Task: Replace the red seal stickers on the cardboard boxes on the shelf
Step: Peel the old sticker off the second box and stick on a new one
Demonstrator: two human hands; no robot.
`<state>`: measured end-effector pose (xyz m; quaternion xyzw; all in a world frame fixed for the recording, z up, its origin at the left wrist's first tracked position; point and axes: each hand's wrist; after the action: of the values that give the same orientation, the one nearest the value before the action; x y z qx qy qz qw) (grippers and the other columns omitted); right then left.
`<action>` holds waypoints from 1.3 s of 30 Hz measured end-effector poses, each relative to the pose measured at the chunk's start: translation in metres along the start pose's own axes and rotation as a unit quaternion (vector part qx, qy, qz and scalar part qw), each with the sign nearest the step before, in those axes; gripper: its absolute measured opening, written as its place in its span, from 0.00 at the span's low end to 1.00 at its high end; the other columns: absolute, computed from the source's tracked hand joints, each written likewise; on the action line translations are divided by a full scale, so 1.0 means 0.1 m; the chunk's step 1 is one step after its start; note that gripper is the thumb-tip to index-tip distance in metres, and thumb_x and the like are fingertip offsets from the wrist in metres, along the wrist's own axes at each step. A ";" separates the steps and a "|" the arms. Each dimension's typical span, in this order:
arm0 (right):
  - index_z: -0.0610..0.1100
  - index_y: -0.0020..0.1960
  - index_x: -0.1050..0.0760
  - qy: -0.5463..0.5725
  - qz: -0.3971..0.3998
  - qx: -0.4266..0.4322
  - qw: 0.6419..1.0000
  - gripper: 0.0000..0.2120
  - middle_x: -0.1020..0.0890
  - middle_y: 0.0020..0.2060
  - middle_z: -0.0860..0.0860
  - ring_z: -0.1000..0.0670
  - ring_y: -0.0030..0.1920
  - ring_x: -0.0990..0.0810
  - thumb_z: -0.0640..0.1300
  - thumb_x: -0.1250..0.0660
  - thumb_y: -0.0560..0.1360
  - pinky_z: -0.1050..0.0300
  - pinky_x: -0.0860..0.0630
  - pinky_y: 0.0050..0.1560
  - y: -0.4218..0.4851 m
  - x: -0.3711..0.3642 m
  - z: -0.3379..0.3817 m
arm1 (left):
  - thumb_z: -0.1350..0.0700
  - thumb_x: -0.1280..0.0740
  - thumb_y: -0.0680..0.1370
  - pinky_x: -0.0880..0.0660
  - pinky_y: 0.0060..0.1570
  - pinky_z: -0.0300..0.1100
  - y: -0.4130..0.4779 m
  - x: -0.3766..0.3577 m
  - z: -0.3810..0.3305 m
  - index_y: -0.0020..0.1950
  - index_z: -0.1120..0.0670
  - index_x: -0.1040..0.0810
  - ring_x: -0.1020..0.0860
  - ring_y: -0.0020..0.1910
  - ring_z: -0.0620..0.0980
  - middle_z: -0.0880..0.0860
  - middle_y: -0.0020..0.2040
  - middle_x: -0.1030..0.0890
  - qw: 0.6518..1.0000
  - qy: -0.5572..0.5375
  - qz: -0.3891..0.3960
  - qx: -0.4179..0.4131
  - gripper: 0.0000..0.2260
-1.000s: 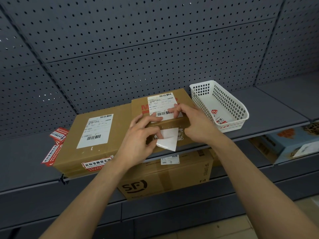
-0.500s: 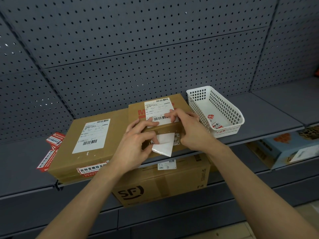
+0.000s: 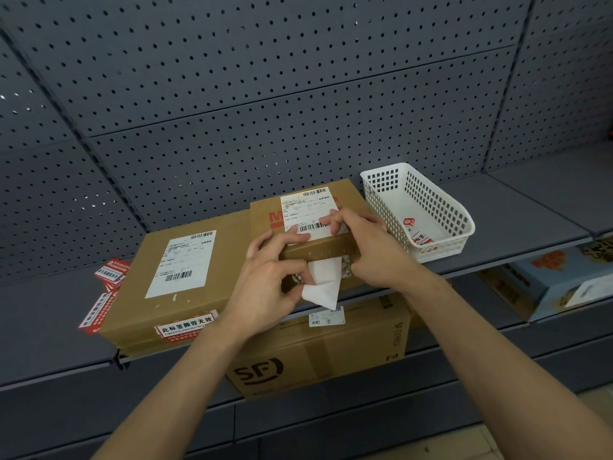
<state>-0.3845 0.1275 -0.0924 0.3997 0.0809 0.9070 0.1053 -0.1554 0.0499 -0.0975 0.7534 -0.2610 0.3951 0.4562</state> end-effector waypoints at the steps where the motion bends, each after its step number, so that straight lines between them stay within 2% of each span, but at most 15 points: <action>1: 0.59 0.57 0.35 -0.003 0.000 0.001 1.000 0.32 0.26 0.76 0.60 0.44 0.80 0.40 0.25 0.34 0.68 0.44 0.38 0.77 0.00 0.00 0.00 | 0.62 0.21 0.71 0.38 0.78 0.65 0.00 0.01 -0.01 0.44 0.44 0.14 0.34 0.79 0.47 0.47 0.73 0.23 1.000 -0.001 -0.003 0.003 0.12; 5: 0.56 0.58 0.34 -0.004 0.005 0.001 1.000 0.31 0.26 0.77 0.60 0.43 0.79 0.40 0.26 0.33 0.68 0.43 0.39 0.77 -0.01 0.02 0.01 | 0.62 0.22 0.72 0.37 0.78 0.64 0.00 0.02 -0.02 0.44 0.43 0.16 0.43 0.78 0.29 0.44 0.73 0.23 1.000 -0.015 -0.008 0.016 0.13; 6: 0.56 0.58 0.33 -0.002 0.007 0.002 1.000 0.30 0.26 0.77 0.60 0.43 0.80 0.40 0.26 0.33 0.68 0.43 0.39 0.77 -0.01 0.02 0.01 | 0.62 0.22 0.72 0.37 0.79 0.63 0.00 0.04 -0.01 0.44 0.42 0.16 0.43 0.78 0.29 0.43 0.73 0.24 0.999 -0.025 -0.005 0.020 0.13; 10: 0.55 0.57 0.32 -0.002 0.018 0.011 1.000 0.28 0.27 0.77 0.60 0.44 0.80 0.40 0.29 0.30 0.67 0.44 0.41 0.77 -0.01 0.05 0.01 | 0.60 0.22 0.75 0.40 0.81 0.62 0.03 0.10 -0.01 0.45 0.39 0.19 0.36 0.82 0.46 0.39 0.74 0.25 0.996 -0.078 0.025 0.047 0.15; 12: 0.56 0.57 0.32 0.002 0.026 0.011 1.000 0.28 0.27 0.77 0.61 0.44 0.80 0.41 0.29 0.30 0.67 0.43 0.41 0.77 -0.01 0.05 0.00 | 0.59 0.21 0.75 0.43 0.83 0.62 0.02 0.10 -0.02 0.46 0.43 0.17 0.35 0.82 0.44 0.39 0.73 0.23 0.991 -0.114 0.007 0.064 0.11; 14: 0.57 0.56 0.33 0.009 0.028 0.023 0.999 0.28 0.26 0.76 0.62 0.44 0.81 0.40 0.31 0.28 0.68 0.41 0.42 0.78 -0.01 0.06 -0.02 | 0.58 0.21 0.76 0.41 0.83 0.57 -0.01 0.08 -0.09 0.47 0.46 0.15 0.34 0.82 0.42 0.40 0.72 0.21 0.979 -0.174 -0.053 0.094 0.08; 16: 0.58 0.56 0.32 0.024 0.022 0.018 0.999 0.26 0.25 0.75 0.63 0.43 0.81 0.40 0.32 0.29 0.70 0.44 0.40 0.78 0.00 0.06 -0.04 | 0.54 0.20 0.75 0.35 0.79 0.48 -0.06 0.05 -0.25 0.46 0.47 0.15 0.29 0.78 0.42 0.42 0.69 0.19 0.947 -0.242 -0.146 0.152 0.06; 18: 0.59 0.55 0.29 0.051 0.018 0.003 0.999 0.24 0.25 0.74 0.65 0.45 0.81 0.41 0.31 0.33 0.73 0.46 0.37 0.77 0.00 0.06 -0.06 | 0.45 0.19 0.74 0.26 0.64 0.44 -0.14 -0.01 -0.45 0.46 0.47 0.15 0.21 0.61 0.41 0.46 0.58 0.19 0.903 -0.285 -0.235 0.220 0.09; 19: 0.60 0.54 0.27 0.073 0.015 0.000 0.997 0.23 0.25 0.73 0.65 0.46 0.82 0.40 0.32 0.35 0.74 0.44 0.36 0.79 0.02 0.04 -0.08 | 0.42 0.20 0.73 0.26 0.55 0.44 -0.18 -0.05 -0.54 0.46 0.48 0.15 0.22 0.51 0.42 0.49 0.52 0.20 0.879 -0.307 -0.261 0.255 0.12; 20: 0.61 0.52 0.24 0.096 0.009 -0.004 0.995 0.20 0.24 0.72 0.66 0.48 0.82 0.39 0.35 0.37 0.75 0.41 0.36 0.80 0.03 0.03 -0.11 | 0.42 0.21 0.74 0.27 0.50 0.44 -0.21 -0.10 -0.61 0.46 0.49 0.15 0.25 0.45 0.45 0.53 0.48 0.23 0.856 -0.341 -0.268 0.282 0.12; 22: 0.61 0.50 0.19 0.134 0.000 -0.015 0.991 0.14 0.22 0.70 0.68 0.51 0.81 0.37 0.45 0.39 0.76 0.40 0.37 0.81 0.06 0.00 -0.15 | 0.47 0.23 0.78 0.29 0.48 0.43 -0.25 -0.20 -0.71 0.48 0.53 0.15 0.29 0.42 0.49 0.61 0.45 0.25 0.800 -0.437 -0.243 0.331 0.10; 26: 0.65 0.51 0.15 0.139 0.003 -0.009 0.990 0.17 0.23 0.72 0.67 0.54 0.80 0.35 0.68 0.41 0.77 0.42 0.42 0.81 0.06 0.04 -0.13 | 0.50 0.23 0.77 0.30 0.47 0.44 -0.30 -0.41 -0.72 0.47 0.51 0.14 0.32 0.38 0.45 0.53 0.43 0.23 0.716 -0.527 -0.215 0.405 0.06; 28: 0.59 0.47 0.14 0.115 0.015 0.015 0.993 0.15 0.22 0.71 0.66 0.59 0.79 0.34 0.65 0.34 0.78 0.38 0.42 0.82 0.05 0.06 -0.13 | 0.50 0.23 0.76 0.30 0.44 0.43 -0.32 -0.50 -0.68 0.50 0.51 0.13 0.31 0.36 0.44 0.51 0.43 0.22 0.679 -0.565 -0.215 0.416 0.07; 31: 0.52 0.43 0.17 0.053 0.018 0.034 0.998 0.06 0.22 0.71 0.65 0.63 0.78 0.35 0.50 0.25 0.78 0.38 0.49 0.84 0.04 0.05 -0.11 | 0.52 0.23 0.78 0.32 0.39 0.40 -0.32 -0.60 -0.64 0.56 0.55 0.13 0.32 0.35 0.43 0.52 0.45 0.22 0.635 -0.611 -0.207 0.424 0.10; 39: 0.51 0.41 0.19 0.054 -0.019 0.047 0.997 0.08 0.21 0.70 0.63 0.65 0.77 0.33 0.48 0.22 0.76 0.40 0.47 0.84 0.01 0.03 -0.10 | 0.54 0.24 0.79 0.30 0.41 0.39 -0.39 -0.70 -0.60 0.62 0.56 0.13 0.29 0.35 0.42 0.50 0.44 0.19 0.603 -0.641 -0.186 0.438 0.13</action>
<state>-0.3939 0.1267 -0.0971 0.3533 0.1370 0.9201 0.0992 -0.1858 0.1230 -0.1583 0.9556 -0.1365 -0.2149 -0.1484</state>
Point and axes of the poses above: each hand's wrist, its own y-axis towards the middle knuckle, its own x-axis out of the back of the hand, z = x × y
